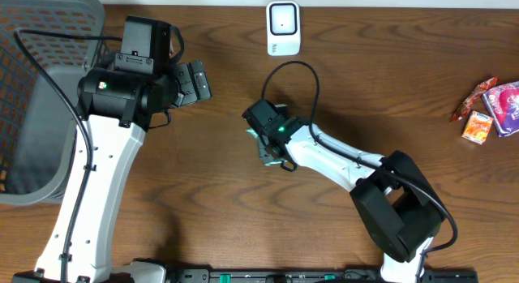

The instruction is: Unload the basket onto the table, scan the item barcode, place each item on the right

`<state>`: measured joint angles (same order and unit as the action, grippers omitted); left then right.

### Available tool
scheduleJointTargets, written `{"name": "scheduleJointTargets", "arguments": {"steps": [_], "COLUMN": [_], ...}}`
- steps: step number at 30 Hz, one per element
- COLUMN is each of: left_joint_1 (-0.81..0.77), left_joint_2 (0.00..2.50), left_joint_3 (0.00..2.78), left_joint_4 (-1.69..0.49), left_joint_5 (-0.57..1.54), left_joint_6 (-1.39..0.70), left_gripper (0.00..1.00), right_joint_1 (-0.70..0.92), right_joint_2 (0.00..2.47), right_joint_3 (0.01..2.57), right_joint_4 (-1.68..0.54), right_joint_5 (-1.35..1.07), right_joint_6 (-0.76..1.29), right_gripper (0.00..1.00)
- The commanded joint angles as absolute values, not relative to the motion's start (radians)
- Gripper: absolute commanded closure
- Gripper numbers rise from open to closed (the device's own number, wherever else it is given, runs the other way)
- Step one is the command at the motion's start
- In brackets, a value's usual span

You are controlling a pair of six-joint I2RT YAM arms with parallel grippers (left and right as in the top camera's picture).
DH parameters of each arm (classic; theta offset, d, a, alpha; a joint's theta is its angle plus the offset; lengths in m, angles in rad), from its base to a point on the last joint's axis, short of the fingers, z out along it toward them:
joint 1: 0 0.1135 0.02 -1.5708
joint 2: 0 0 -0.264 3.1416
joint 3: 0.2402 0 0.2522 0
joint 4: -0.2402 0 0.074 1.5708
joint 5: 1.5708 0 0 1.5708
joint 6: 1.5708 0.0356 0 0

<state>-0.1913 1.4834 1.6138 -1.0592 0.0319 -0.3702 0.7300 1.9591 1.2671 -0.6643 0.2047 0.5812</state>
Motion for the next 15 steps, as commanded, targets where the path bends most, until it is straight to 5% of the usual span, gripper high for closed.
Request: {"name": "scheduleJointTargets", "arguments": {"steps": [1, 15], "left_joint_1": [-0.188, -0.188], "left_joint_2": [1.488, 1.488], "left_joint_3": [1.614, 1.614], "left_joint_4": [-1.062, -1.062], "left_joint_5": [0.034, 0.034], "left_joint_6": [-0.376, -0.376], "left_gripper": [0.02, 0.02], "right_joint_1": [0.714, 0.802], "right_joint_2": [1.93, 1.876], "right_joint_3": [1.282, 1.371], "right_joint_4": [-0.727, -0.774], "right_joint_5": [0.376, 0.388], "right_joint_6": [0.587, 0.225], "right_gripper": [0.39, 0.37]}}
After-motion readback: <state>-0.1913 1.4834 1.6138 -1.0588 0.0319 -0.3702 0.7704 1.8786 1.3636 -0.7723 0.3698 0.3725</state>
